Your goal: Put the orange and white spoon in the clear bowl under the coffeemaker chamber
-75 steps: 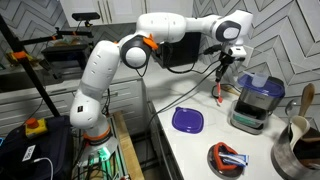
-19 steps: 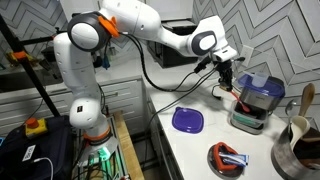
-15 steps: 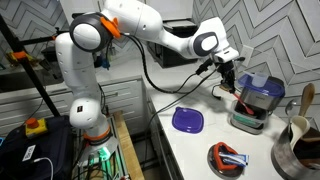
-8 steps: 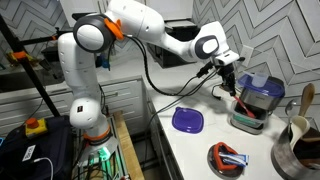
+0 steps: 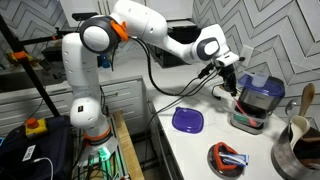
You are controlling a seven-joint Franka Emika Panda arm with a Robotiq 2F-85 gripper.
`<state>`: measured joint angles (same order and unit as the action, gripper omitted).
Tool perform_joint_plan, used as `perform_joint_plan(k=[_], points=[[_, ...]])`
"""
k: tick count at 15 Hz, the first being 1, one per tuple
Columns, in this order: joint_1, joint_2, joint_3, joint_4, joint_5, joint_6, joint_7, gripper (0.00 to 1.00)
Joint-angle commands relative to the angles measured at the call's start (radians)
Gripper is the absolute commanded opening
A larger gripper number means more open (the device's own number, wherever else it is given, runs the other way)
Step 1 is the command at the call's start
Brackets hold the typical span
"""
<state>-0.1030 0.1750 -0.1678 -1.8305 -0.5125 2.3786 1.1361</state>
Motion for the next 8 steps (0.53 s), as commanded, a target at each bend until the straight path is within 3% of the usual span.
perform_joint_plan(k=[1,4,6,7,8], points=[[0.019,0.002,-0.014,0.008,0.0,-0.003,0.023,0.59],[0.017,-0.036,0.013,-0.019,0.088,0.014,-0.066,0.81],[0.011,-0.077,0.044,-0.054,0.203,0.049,-0.208,0.96],[0.012,-0.098,0.054,-0.068,0.253,0.058,-0.269,0.99],[0.026,-0.034,0.028,0.0,0.179,0.023,-0.174,0.86]])
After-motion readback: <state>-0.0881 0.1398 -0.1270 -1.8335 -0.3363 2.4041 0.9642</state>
